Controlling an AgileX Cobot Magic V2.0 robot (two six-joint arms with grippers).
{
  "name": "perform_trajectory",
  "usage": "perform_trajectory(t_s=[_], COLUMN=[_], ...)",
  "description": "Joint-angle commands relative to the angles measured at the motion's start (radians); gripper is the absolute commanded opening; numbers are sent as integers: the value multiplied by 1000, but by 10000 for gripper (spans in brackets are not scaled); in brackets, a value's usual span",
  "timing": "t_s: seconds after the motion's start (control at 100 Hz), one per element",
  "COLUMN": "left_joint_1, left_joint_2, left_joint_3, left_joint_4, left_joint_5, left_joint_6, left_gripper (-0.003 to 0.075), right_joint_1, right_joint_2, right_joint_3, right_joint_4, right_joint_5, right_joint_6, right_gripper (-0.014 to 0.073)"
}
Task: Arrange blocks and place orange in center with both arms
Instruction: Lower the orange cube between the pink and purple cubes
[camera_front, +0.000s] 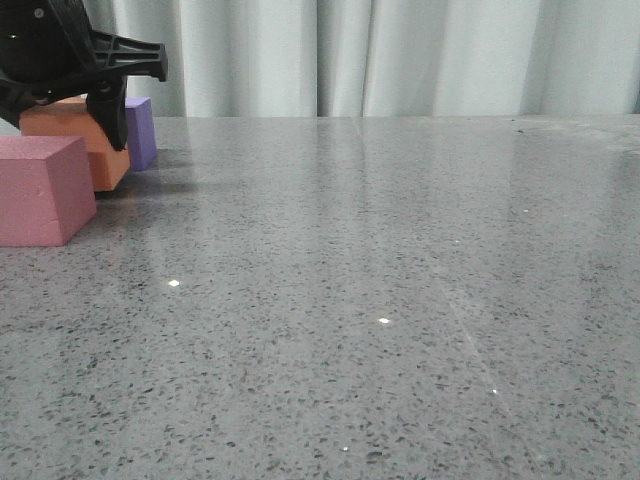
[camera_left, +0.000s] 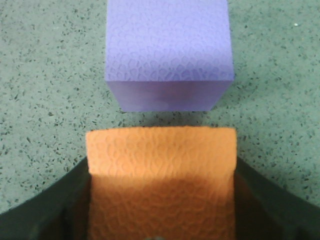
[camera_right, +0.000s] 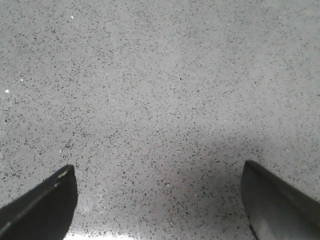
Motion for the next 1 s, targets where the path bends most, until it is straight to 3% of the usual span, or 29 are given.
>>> perform_trajectory(t_s=[0.0, 0.44, 0.5, 0.7, 0.75, 0.99], left_joint_1=[4, 4, 4, 2, 2, 2], left_joint_2=[-29, -15, -15, -15, -15, -23], left_joint_3=[-26, 4, 4, 4, 4, 4], left_joint_4=[20, 15, 15, -5, -12, -30], left_joint_5=[-43, -51, -51, -68, -70, -68], left_joint_6=[4, 11, 11, 31, 41, 47], left_gripper=[125, 149, 195, 535, 590, 615], right_joint_1=[-8, -8, -8, -8, -8, -8], right_joint_2=[-5, -5, -5, -5, -5, -5], right_joint_3=[-21, -21, -21, -21, -21, -21], right_joint_4=[-6, -6, -6, -6, -6, -6], right_joint_5=[-58, -58, -58, -58, -58, -59], right_joint_6=[-11, -11, -11, -11, -11, -11], right_gripper=[652, 652, 652, 652, 652, 652])
